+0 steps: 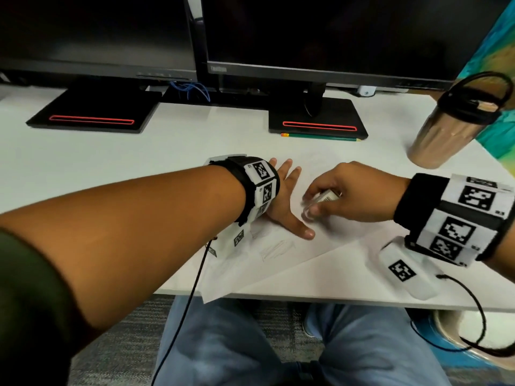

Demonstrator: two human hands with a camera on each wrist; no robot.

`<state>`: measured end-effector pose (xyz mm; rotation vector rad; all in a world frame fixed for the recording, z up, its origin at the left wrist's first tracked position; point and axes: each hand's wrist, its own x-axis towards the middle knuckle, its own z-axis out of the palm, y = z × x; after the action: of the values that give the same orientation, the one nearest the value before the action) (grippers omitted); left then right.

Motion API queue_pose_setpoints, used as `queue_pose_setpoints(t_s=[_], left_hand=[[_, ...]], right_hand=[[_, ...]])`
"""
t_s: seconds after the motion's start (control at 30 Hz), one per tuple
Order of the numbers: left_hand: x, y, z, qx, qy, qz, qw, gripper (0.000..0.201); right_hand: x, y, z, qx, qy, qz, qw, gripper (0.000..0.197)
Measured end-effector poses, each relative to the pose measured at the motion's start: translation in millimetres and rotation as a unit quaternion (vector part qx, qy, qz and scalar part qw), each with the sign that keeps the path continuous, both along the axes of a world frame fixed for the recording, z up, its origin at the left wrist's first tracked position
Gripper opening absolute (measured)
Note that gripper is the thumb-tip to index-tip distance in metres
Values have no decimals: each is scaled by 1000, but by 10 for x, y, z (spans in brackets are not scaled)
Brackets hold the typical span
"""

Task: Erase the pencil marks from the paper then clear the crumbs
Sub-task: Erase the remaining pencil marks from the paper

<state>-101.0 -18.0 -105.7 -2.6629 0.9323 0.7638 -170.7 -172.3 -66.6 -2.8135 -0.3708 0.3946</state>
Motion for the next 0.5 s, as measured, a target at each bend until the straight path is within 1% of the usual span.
queue_pose_setpoints(t_s=[0.03, 0.07, 0.1, 0.17, 0.27, 0.33, 0.4, 0.5], left_hand=[[9, 30, 25, -7, 4, 6, 1000, 146], [17, 78, 57, -12, 7, 9, 1000, 148], [20, 153, 90, -16, 9, 7, 1000, 150], [-1, 315, 156, -13, 15, -13, 1000, 149], [-133, 506, 159, -11, 42, -49, 998, 140], [-227, 512, 92, -5, 43, -72, 996, 136], [-269, 449, 46, 3, 24, -94, 995, 138], [-238, 336, 29, 13, 11, -100, 995, 145]], right_hand=[[-7, -6, 1, 9, -14, -18, 1000, 28], [-23, -16, -8, 25, -16, -31, 999, 31], [-49, -18, -23, 44, -12, -39, 998, 27], [-92, -35, -86, 49, -9, -42, 998, 18], [-78, -63, -146, 32, -16, -42, 998, 14], [-26, -77, -129, 24, -17, -41, 999, 13], [12, -66, -110, 12, -29, -47, 998, 15], [32, -16, -116, -24, -63, -45, 997, 19]])
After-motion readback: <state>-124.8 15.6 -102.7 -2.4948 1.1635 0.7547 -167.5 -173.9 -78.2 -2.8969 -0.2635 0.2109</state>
